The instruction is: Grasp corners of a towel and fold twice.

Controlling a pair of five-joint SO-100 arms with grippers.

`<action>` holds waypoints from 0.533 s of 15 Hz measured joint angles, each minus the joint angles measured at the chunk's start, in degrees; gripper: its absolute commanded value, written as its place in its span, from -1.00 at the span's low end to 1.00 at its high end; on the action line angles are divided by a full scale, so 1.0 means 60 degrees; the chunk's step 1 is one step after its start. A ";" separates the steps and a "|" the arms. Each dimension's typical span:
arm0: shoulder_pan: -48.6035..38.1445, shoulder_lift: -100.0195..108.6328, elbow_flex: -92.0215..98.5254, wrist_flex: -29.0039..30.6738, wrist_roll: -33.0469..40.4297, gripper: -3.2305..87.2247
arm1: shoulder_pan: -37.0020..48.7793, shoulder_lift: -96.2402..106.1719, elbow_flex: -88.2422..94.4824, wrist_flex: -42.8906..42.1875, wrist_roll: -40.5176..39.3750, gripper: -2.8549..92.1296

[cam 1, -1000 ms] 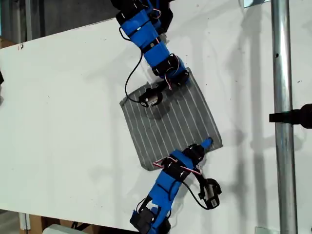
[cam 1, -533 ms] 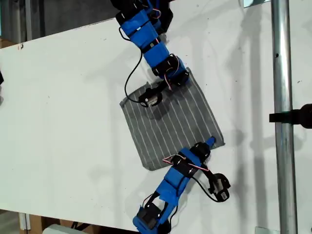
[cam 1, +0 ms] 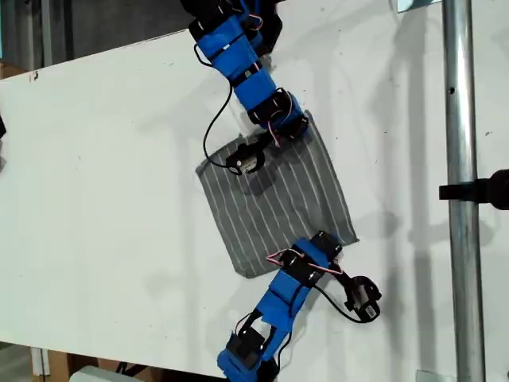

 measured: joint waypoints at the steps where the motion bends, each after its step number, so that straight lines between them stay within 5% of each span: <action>1: 0.0015 0.0732 0.0000 0.0483 0.0352 -1.00 | 0.0000 0.0264 0.0000 0.0000 0.0000 -0.94; 6: -0.0059 0.3486 0.0381 0.3047 0.0601 -1.00 | 0.0425 0.1406 0.0381 0.0103 -0.0029 -0.94; 8: -0.0088 0.4600 0.1172 0.3325 0.0527 -1.00 | 0.0630 0.1523 0.0322 0.0103 -0.0249 -0.94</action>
